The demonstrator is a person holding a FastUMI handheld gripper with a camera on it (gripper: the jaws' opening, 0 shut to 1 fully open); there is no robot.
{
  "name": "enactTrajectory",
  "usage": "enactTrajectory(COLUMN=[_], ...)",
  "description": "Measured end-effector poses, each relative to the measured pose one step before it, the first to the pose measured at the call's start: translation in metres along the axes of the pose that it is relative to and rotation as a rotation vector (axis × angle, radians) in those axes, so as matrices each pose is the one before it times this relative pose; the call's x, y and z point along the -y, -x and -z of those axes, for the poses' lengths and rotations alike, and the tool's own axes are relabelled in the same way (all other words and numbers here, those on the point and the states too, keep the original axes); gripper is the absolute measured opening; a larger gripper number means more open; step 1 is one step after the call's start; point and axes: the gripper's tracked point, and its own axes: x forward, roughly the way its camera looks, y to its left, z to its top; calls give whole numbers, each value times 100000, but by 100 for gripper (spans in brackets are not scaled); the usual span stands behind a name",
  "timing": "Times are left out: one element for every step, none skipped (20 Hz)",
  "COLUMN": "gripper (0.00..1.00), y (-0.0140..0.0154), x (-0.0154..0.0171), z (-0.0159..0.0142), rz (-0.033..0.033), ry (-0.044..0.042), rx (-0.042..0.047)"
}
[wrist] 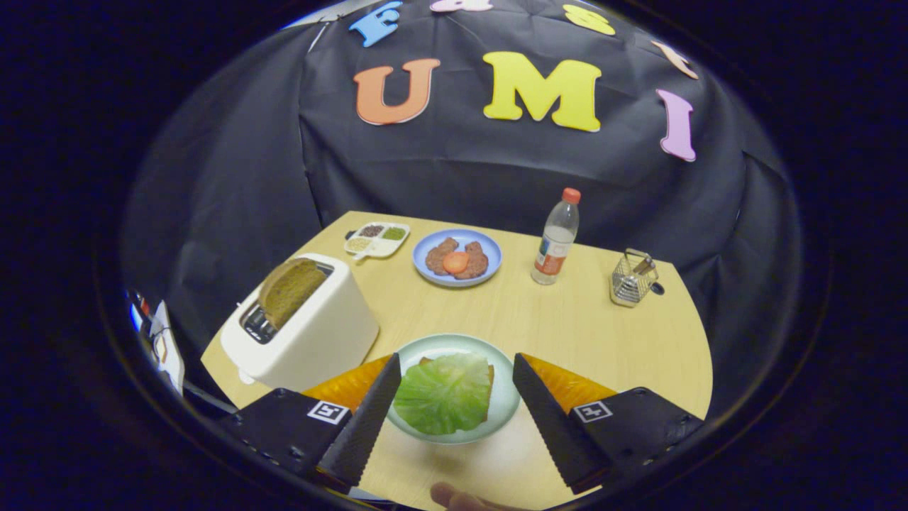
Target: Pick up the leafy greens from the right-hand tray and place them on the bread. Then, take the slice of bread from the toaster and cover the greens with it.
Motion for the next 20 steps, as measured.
enactTrajectory(gripper=[98,98,98,98,98,98,98,98,98,98,98,98,98,98,98,98,98,97,97,97], y=[1088,1138,950,840,706,617,557,649,261,299,4,0,-247,-336,-557,-711,-758,-729,-972,-694], x=[-811,-836,-628,-720,-993,-944,-804,-595,-774,-636,-743,-899,-715,-670,-603,-895,-977,-1009,-955,-727], z=[-563,-548,-620,-590,-777,-690,-983,-1060,-920,-534,-624,-587,-436,-266,-164,88,172,350,345,442], rz=[-1716,-1604,77,-136,-805,-583,-22,292,166,476,-386,-342,177,338,1201,44,160,-180,633,1001], ry=[1184,1054,1029,394,-369,-780,-871,-733,-753,-524,-926,-1230,-618,83,598,506,-86,-92,-28,-246], rx=[2359,2898,2651,2811,2896,2796,3249,3087,2709,1977,1823,1709,1054,636,244,-223,-614,-620,-1039,-899])
